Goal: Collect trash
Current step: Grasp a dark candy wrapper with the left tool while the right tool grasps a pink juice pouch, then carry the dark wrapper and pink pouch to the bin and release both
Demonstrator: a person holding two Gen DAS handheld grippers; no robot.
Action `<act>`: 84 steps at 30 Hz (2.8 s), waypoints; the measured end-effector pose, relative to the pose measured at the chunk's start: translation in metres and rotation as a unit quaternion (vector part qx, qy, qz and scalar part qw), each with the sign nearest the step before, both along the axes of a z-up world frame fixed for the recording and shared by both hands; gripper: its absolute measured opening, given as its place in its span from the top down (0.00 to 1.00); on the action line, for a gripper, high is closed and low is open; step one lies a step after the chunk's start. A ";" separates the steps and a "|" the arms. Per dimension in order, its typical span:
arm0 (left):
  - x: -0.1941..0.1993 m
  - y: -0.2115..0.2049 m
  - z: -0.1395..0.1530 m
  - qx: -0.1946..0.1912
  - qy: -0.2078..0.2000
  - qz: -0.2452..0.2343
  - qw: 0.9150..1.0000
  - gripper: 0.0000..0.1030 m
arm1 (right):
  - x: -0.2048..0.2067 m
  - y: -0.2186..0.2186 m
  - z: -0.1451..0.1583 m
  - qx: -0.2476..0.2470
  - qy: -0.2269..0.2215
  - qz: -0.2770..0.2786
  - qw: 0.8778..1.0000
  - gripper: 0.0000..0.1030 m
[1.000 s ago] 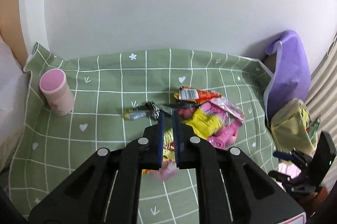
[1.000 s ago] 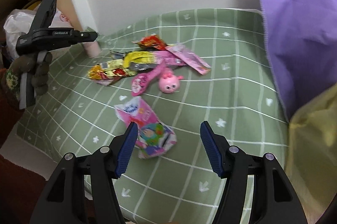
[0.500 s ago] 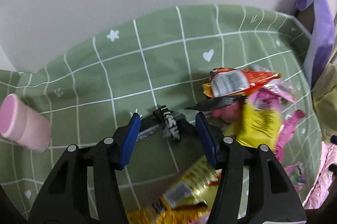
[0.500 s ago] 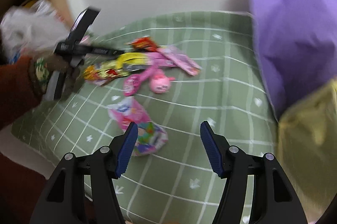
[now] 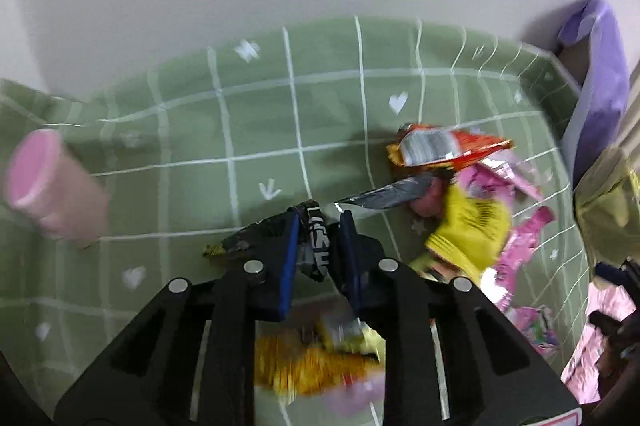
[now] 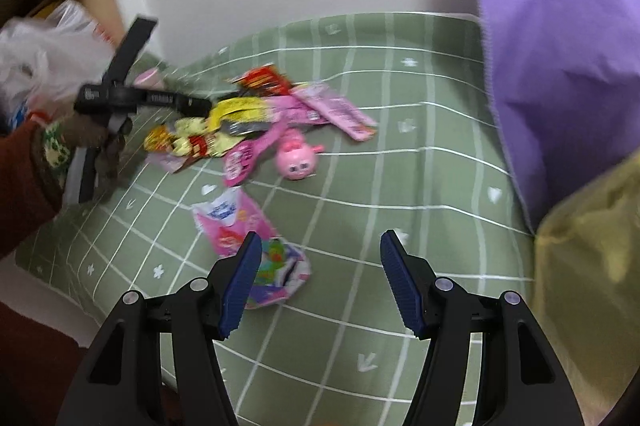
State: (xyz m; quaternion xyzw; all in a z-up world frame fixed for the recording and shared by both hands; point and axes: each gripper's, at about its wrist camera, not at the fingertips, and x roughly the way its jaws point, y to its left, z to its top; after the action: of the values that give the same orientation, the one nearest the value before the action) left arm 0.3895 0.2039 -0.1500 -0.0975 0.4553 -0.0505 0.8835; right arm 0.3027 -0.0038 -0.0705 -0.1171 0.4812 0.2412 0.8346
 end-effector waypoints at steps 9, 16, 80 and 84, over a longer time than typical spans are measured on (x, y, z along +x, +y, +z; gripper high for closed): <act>-0.080 0.004 0.079 -0.057 -0.089 0.052 0.993 0.81 | -0.004 0.007 -0.021 0.003 0.034 0.030 0.999 0.43; -0.120 -0.022 0.078 -0.093 -0.072 0.038 0.992 0.81 | 0.004 0.019 -0.031 0.040 0.058 0.073 0.995 0.43; -0.017 -0.396 0.202 -0.157 -0.152 -0.380 0.899 0.80 | -0.022 -0.337 0.170 0.037 -0.188 -0.332 0.924 0.86; 0.012 -0.435 0.160 -0.141 -0.094 -0.378 0.910 0.80 | 0.010 -0.326 0.123 0.044 -0.123 -0.301 0.945 0.86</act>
State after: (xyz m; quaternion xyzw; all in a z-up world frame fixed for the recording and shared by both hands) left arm 0.4015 -0.2310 0.0099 -0.0366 0.3614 -0.4538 0.8137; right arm 0.3130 -0.3294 0.0521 0.0414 0.3766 -0.0170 0.9253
